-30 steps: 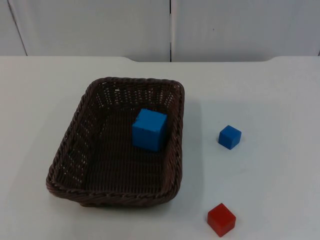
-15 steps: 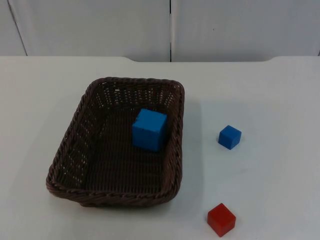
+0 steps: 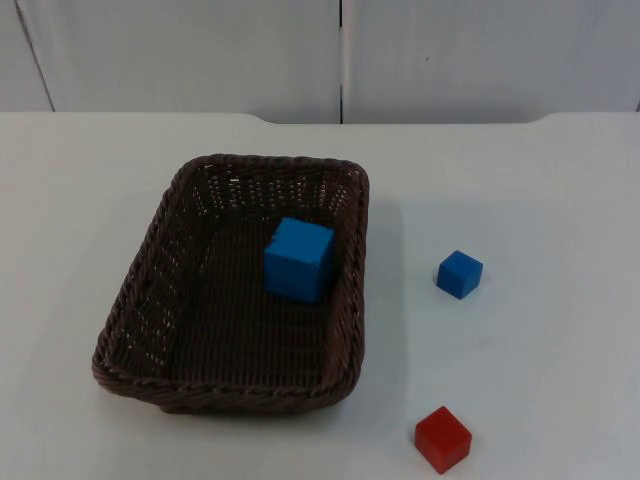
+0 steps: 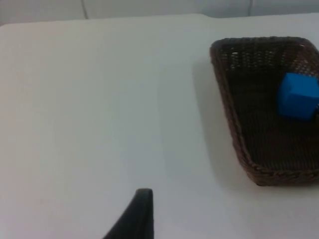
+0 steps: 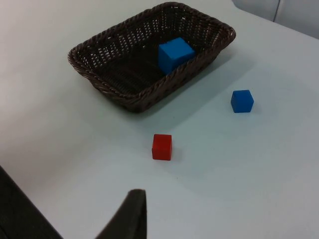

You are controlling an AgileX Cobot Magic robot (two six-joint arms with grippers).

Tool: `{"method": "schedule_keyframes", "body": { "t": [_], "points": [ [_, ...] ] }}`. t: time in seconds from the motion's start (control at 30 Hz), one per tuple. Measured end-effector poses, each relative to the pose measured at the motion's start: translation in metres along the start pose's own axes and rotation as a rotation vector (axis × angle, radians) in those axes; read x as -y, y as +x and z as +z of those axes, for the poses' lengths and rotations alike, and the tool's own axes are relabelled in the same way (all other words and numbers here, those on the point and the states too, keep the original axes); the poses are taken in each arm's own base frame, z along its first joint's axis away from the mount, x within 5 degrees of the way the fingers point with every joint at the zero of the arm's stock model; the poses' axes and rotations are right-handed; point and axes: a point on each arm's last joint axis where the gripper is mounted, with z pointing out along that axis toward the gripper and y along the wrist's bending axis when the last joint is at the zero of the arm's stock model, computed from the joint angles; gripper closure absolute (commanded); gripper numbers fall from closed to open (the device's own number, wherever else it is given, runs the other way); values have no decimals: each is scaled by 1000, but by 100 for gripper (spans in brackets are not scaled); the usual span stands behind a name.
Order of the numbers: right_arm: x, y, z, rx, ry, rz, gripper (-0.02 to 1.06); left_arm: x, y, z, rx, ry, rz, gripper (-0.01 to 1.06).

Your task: Pick up the basket with the left hand and place the largest block into the basket with the right hand.

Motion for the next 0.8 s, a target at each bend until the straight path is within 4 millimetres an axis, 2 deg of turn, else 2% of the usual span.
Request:
{"method": "schedule_keyframes", "body": {
  "t": [0.5,0.8],
  "points": [
    [0,0,0,0,4,2,-1,0,0,0,2,-49,-24,0],
    [-1,0,0,-8,153,78,-1,0,0,0,2,-49,-24,0]
  ]
}}
